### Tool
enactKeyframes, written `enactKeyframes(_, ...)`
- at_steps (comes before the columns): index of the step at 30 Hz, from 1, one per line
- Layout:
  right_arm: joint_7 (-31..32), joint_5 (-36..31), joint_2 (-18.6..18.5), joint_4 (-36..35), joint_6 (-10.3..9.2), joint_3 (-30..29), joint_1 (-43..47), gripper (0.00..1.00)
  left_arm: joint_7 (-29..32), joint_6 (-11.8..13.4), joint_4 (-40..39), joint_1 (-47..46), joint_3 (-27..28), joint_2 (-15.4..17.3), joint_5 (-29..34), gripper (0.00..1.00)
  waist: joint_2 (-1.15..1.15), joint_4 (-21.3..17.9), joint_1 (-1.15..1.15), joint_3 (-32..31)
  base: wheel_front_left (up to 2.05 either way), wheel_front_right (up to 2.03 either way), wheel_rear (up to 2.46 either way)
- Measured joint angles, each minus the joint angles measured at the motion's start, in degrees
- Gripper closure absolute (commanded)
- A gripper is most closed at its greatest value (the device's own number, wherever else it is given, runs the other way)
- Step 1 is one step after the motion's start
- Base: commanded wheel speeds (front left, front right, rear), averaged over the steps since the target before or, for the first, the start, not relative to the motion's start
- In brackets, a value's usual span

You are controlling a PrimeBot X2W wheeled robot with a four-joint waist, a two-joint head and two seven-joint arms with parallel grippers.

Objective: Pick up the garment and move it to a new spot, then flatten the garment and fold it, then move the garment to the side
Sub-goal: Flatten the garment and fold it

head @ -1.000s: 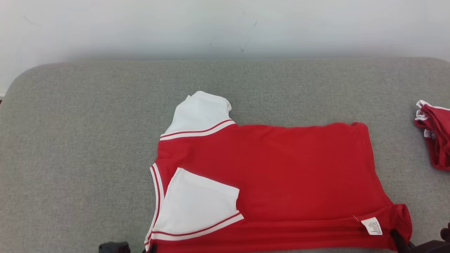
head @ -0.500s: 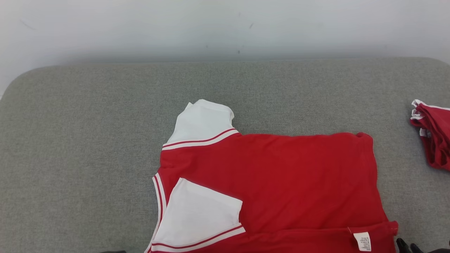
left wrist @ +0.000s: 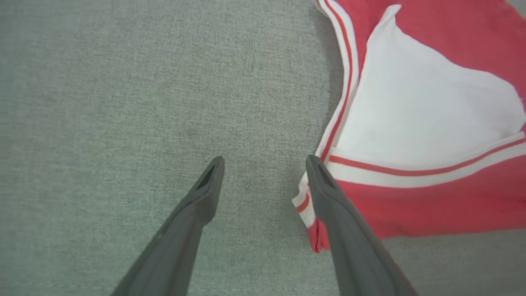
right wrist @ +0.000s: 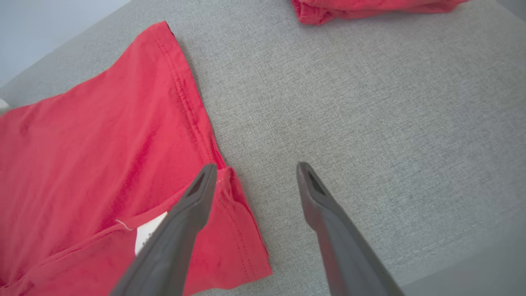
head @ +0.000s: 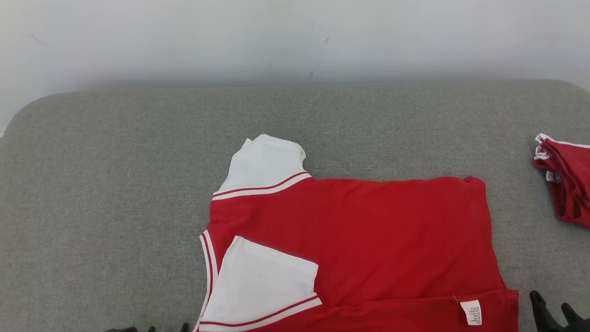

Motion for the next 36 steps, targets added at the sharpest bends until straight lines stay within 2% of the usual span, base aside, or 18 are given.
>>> enactKeyframes(8, -0.19, 0.80, 0.02, -0.88, 0.00, 2.23, -0.47, 0.00, -7.92, -0.01, -1.33, -1.44, 1.94, 0.43, 2.54, 0.00, 0.00, 0.05, 0.00, -1.01, 0.00, 0.00, 0.00)
enactKeyframes(16, 2.08, -0.79, 0.02, -2.94, 0.00, 4.95, -4.25, 0.00, -9.70, -1.88, 0.02, -7.21, 1.65, -0.16, 4.15, 0.00, 0.00, -0.28, 0.00, -1.36, 0.00, 0.00, 0.00)
enactKeyframes(22, 6.11, -3.03, -0.13, -4.49, 0.00, 8.68, -10.17, 0.00, -7.44, -5.45, 2.32, -14.68, 2.37, -0.40, 2.16, 0.00, 0.00, -0.87, 0.00, -0.30, 0.00, 0.00, 0.00)
enactKeyframes(27, 9.02, -3.69, -2.18, -3.31, 0.00, 10.25, -16.82, 0.00, -3.70, -8.09, 6.82, -23.61, 2.47, -0.55, 1.21, 0.00, 0.00, -1.39, 0.00, 1.64, 0.00, 0.00, 0.00)
enactKeyframes(33, 11.51, -4.58, -5.13, 2.12, 0.00, 11.88, -25.98, 0.00, 0.31, -9.40, 12.99, -34.55, 2.02, -1.98, 1.20, 0.00, 0.00, -2.26, 0.00, 5.03, 0.00, 0.00, 0.00)
enactKeyframes(36, 12.34, -5.04, -5.35, 5.28, 0.00, 12.83, -30.03, 0.00, 1.83, -9.90, 16.04, -39.71, 1.74, -3.44, 1.16, 0.00, 0.00, -2.77, 0.01, 7.07, 0.00, 0.00, 0.00)
